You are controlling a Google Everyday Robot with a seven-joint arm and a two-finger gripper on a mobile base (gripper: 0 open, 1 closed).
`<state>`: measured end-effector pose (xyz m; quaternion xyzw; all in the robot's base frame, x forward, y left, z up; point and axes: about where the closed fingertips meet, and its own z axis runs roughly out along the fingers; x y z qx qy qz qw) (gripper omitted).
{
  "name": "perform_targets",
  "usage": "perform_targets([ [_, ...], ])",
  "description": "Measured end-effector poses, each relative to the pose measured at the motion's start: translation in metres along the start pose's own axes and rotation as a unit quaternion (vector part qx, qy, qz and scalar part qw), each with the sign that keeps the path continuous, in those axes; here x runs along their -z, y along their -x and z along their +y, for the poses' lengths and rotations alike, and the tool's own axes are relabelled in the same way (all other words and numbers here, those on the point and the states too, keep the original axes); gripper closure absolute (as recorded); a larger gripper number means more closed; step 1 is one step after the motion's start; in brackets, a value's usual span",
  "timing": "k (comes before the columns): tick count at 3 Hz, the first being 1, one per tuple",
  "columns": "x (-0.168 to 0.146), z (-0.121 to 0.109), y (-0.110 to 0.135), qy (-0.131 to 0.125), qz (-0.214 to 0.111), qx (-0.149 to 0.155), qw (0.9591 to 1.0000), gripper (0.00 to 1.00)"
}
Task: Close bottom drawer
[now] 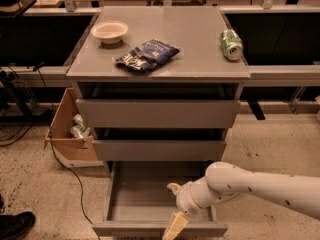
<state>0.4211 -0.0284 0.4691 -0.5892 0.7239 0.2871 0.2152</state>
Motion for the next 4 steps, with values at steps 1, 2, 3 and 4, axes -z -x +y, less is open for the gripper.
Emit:
perform_targets([
  [1, -0.044, -0.011, -0.009, 0.013, -0.014, -0.001, 0.9998, 0.00],
  [2, -0.044, -0.011, -0.009, 0.013, -0.014, -0.001, 0.9998, 0.00],
  [3, -0.060, -0.010, -0.018, 0.020, -0.022, -0.002, 0.9995, 0.00],
  [4, -0.088, -0.012, -0.034, 0.027, -0.034, 0.001, 0.9991, 0.00],
])
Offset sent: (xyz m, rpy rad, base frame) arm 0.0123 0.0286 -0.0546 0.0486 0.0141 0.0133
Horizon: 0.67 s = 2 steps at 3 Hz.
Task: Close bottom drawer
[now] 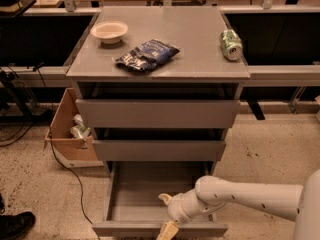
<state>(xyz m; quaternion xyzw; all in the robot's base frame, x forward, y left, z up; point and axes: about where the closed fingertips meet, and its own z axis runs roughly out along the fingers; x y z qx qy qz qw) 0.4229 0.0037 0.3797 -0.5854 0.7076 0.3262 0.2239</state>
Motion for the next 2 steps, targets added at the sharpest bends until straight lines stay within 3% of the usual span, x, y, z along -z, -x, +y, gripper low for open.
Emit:
perform_targets([
  [2, -0.071, -0.031, -0.027, 0.007, -0.038, 0.022, 0.9990, 0.00],
])
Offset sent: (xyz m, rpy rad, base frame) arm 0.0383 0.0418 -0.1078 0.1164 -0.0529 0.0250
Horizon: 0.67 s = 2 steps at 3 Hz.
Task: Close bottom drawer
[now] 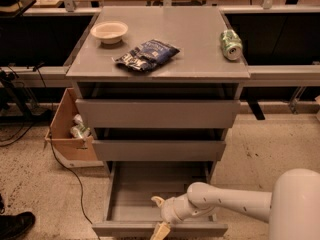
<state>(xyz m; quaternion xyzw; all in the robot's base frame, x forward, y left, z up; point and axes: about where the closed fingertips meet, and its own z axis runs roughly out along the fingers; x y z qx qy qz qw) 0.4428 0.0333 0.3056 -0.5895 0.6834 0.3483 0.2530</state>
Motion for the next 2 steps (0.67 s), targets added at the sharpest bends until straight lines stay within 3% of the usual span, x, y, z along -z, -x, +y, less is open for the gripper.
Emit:
perform_targets([
  [2, -0.043, -0.059, -0.017, -0.033, 0.000, 0.032, 0.9989, 0.00],
])
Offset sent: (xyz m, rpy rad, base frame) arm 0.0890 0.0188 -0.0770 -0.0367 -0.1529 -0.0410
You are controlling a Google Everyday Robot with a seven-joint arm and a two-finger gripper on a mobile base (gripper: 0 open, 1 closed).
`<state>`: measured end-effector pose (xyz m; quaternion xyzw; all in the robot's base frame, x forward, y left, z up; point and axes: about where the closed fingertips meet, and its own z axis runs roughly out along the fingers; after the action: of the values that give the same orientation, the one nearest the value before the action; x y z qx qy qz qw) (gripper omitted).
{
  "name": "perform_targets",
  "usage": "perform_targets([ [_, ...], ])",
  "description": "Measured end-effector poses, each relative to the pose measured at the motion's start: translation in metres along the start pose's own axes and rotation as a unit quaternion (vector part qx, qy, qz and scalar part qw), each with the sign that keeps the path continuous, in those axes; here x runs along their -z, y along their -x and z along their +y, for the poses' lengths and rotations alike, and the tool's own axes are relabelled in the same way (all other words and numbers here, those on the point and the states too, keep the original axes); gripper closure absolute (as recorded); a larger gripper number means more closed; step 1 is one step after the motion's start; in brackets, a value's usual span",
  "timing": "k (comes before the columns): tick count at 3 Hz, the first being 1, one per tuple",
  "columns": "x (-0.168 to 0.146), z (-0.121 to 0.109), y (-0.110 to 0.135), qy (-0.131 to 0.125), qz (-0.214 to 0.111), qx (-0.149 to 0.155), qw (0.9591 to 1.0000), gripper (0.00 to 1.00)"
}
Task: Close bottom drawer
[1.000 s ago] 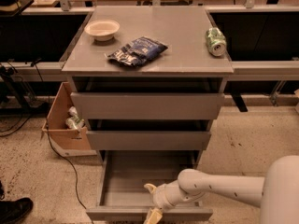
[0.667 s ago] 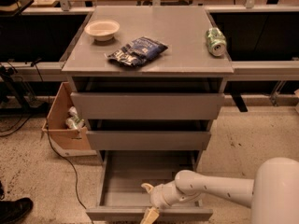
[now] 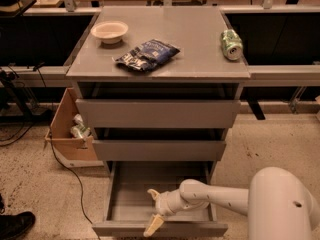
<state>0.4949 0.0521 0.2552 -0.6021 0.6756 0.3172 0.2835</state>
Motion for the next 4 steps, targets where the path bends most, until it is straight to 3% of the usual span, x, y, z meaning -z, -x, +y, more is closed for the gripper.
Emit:
perform_targets([
  [2, -0.032, -0.028, -0.023, -0.022, 0.013, 0.008, 0.9996, 0.00],
  [3, -0.047, -0.029, -0.038, -0.024, 0.030, 0.007, 0.9992, 0.18],
  [4, -0.053, -0.033, -0.037, -0.033, 0.040, 0.017, 0.9985, 0.41],
])
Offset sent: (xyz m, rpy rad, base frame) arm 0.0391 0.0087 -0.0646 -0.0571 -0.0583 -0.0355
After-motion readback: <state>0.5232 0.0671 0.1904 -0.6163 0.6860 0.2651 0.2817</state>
